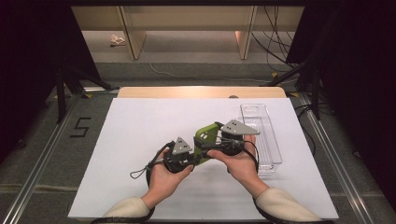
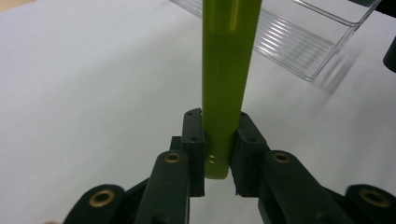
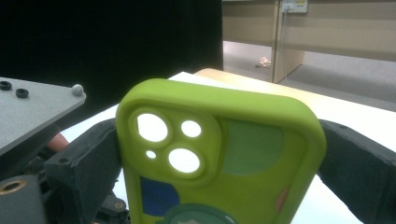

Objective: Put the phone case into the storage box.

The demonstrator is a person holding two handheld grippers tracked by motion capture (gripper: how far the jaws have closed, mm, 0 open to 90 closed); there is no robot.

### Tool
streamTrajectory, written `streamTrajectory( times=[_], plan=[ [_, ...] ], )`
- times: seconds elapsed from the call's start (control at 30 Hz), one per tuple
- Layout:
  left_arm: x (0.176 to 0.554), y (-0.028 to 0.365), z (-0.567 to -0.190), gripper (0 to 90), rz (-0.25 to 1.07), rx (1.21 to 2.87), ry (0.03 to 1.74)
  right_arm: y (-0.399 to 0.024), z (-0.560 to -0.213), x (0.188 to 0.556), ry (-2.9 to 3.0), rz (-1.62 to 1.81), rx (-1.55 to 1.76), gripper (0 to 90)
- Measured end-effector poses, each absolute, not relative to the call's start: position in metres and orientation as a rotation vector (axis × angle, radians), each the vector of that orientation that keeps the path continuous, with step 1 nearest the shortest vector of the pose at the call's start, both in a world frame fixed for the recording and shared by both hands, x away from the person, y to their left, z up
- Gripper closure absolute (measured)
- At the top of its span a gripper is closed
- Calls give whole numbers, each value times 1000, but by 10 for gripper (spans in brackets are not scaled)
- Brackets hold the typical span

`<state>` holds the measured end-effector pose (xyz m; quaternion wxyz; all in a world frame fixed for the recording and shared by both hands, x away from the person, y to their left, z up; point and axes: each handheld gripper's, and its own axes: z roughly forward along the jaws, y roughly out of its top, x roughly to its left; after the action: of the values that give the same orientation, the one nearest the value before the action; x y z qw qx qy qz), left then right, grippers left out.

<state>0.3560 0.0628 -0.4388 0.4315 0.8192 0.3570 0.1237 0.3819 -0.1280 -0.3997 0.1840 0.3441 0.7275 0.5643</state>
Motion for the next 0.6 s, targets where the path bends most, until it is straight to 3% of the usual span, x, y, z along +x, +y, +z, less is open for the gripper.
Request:
streamTrajectory(
  times=[0.6],
  plan=[
    [356, 63, -439, 776, 306, 2038, 891, -126, -400, 381, 2034, 1596, 970, 108]
  ],
)
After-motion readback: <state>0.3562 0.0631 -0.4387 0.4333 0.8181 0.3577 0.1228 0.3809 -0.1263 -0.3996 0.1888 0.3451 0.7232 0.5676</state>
